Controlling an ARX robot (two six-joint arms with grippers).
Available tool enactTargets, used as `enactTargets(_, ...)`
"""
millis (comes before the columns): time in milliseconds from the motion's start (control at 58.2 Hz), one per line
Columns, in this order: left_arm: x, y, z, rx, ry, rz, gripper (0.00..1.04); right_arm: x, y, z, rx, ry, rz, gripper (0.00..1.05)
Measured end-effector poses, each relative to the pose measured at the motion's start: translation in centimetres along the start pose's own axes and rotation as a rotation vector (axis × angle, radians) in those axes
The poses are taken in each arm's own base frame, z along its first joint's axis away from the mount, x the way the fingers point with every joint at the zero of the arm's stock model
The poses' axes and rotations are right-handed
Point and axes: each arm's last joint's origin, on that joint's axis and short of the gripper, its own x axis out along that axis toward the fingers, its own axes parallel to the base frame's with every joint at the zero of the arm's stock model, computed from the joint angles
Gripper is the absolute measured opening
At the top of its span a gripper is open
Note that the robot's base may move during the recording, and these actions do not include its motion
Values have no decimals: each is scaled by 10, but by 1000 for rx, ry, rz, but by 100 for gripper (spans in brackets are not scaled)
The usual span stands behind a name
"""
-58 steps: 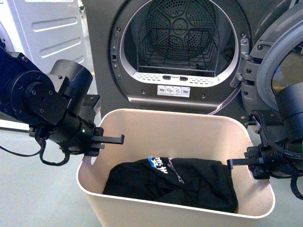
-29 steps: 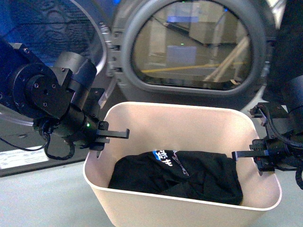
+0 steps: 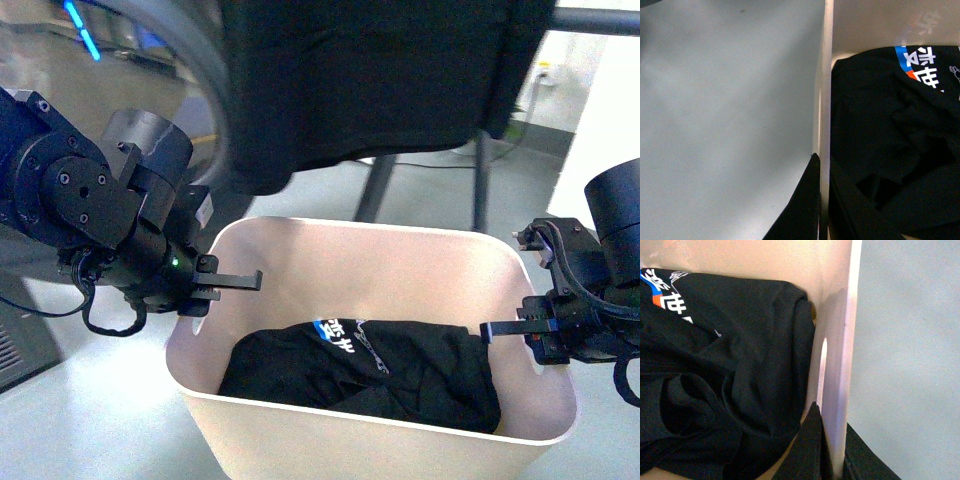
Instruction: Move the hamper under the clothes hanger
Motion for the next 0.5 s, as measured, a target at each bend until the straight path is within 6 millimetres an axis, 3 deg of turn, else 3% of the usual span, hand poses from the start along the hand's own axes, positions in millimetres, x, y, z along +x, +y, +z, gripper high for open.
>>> enactTargets(498, -1, -1, 0, 1, -2, 0, 4, 0, 0, 0, 0, 1, 1, 3)
